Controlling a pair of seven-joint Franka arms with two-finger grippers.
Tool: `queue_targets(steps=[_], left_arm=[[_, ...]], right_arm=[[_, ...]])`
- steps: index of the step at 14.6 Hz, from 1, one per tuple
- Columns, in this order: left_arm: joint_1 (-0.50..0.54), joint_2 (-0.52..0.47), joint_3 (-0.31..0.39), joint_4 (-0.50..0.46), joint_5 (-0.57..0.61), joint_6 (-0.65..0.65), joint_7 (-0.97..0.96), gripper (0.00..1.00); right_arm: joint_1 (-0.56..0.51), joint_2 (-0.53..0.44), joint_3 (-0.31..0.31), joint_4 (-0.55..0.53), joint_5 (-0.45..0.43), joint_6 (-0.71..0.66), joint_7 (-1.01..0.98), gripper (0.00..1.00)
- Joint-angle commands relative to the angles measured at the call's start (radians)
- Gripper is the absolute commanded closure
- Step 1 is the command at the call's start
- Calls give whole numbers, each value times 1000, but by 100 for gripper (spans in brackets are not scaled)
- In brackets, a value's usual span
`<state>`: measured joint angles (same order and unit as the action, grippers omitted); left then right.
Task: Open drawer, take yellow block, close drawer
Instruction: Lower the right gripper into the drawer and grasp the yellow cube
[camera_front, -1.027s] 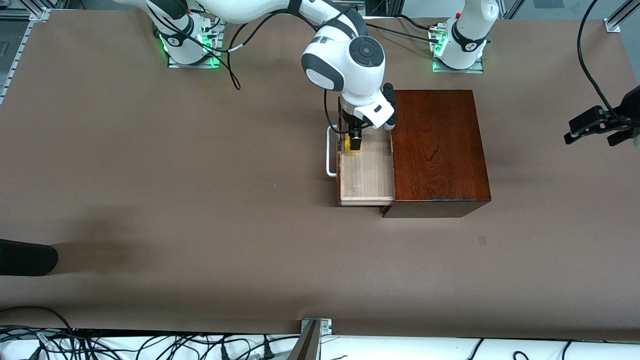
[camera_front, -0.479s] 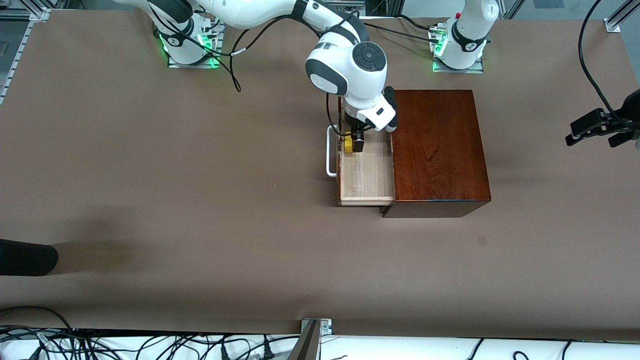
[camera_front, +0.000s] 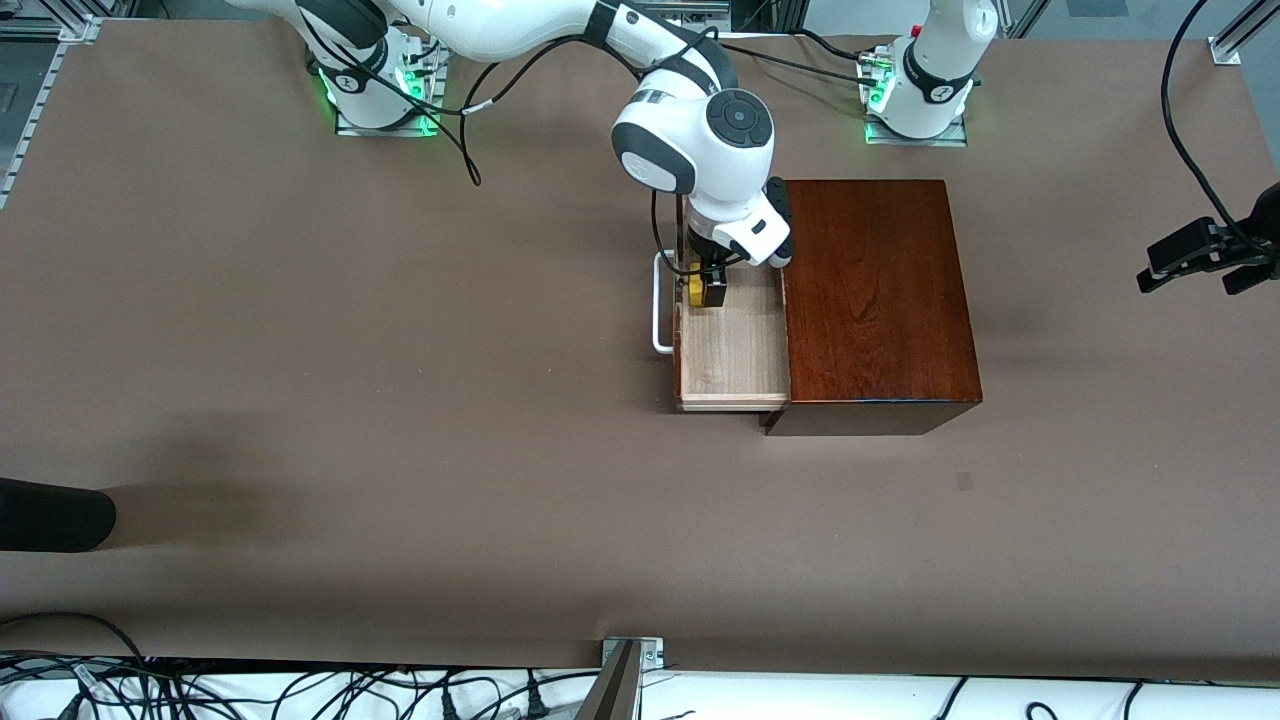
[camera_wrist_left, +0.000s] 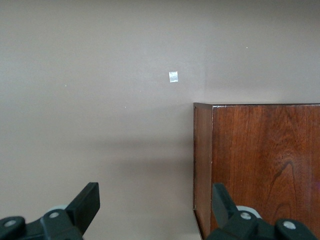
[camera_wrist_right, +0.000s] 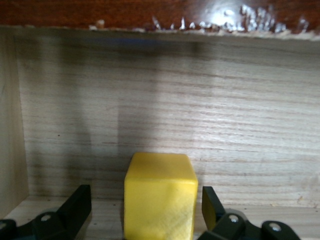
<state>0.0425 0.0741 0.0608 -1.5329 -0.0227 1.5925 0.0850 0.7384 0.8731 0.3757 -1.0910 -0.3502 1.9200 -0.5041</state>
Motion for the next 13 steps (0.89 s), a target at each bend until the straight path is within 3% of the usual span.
queue_targets(steps=[1,3,5,6,13], left_arm=[[5,7,-4,31,-28,-19,-2,0],[5,7,-2,31,-28,-19,-2,0],[5,7,-2,31,-28,-19,-2,0],[5,7,-2,31,-28,-20,-2,0],[7,9,1,31,-31,-23,-1,0]], right_arm=[[12,7,-6,17,-18,-1,1,22],[12,7,-6,20,-16,-1,1,50],[12,4,-8,26,-16,-1,6,90],[10,-2,-8,28,-16,-4,15,100],[-4,-87,-4,82,-6,-111,38,100]])
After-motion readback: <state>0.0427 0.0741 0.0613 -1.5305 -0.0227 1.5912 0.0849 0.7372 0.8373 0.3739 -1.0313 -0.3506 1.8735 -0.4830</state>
